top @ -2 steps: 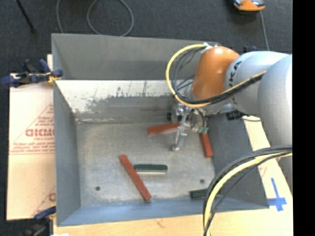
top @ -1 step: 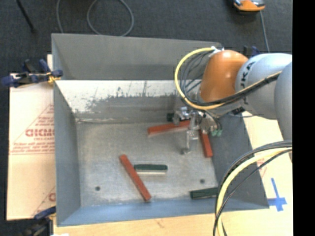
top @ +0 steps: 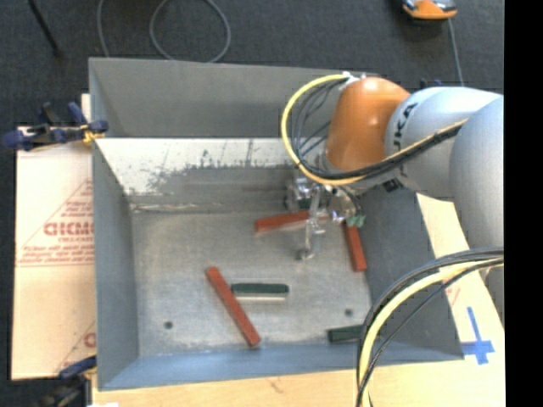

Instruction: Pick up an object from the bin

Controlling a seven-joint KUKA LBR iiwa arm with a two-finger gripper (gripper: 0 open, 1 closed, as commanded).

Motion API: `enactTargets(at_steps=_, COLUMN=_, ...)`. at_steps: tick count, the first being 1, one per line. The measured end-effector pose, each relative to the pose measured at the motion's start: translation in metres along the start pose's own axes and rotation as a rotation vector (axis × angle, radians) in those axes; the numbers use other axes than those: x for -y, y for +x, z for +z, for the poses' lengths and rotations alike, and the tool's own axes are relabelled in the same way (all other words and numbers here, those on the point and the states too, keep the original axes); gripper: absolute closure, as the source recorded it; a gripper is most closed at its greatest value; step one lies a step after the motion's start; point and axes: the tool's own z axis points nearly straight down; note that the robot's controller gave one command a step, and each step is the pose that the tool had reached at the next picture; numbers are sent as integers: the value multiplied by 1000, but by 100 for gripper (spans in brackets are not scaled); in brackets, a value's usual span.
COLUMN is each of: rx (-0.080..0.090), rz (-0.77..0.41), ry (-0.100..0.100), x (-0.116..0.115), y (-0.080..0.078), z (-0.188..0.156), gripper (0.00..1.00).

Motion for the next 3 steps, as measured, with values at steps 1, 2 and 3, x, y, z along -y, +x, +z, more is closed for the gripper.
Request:
enactTargets(at_steps=1, rx=11, rz=1, ry=1, x=1, y=-2, z=-3, gripper=100)
enactTargets(at_steps=2, rx=13, rz=-366, ry=4, x=-13, y=9, z=-55, gripper=100)
enactTargets(at_steps=3, rx=17, rz=-371, ry=7, x=4, y=-2, z=-169, gripper=100)
